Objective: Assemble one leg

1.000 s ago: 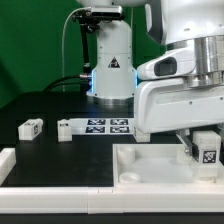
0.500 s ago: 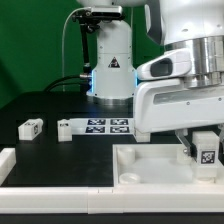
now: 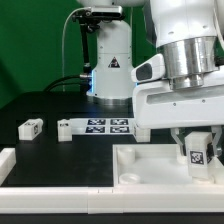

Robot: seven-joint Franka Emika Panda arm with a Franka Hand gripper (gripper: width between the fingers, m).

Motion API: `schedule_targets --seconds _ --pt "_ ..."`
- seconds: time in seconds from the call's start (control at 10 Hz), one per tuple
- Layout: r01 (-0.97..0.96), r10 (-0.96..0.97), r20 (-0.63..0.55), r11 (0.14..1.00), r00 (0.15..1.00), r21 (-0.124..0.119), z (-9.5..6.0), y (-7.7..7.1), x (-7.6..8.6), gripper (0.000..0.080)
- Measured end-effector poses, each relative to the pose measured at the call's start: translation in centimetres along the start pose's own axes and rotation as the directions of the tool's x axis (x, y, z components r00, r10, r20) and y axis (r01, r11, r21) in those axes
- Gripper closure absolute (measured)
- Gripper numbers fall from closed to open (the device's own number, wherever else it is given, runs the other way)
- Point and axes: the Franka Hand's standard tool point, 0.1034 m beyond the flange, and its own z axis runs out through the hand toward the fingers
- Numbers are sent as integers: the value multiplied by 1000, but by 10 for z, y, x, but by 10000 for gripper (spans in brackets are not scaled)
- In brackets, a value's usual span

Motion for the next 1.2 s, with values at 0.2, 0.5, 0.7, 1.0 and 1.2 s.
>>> schedule_targets --seconds 0.2,0.5,0.7,1.0,1.2 --pt "-291 291 12 957 957 5 1 0 -4 506" --pt "-577 577 9 816 816 3 1 -1 -7 506" --pt "-625 625 13 781 781 5 1 -1 -7 506" --pt "-573 573 14 820 820 5 2 -1 -7 215" --pt "-303 303 11 953 953 2 1 -3 -9 164"
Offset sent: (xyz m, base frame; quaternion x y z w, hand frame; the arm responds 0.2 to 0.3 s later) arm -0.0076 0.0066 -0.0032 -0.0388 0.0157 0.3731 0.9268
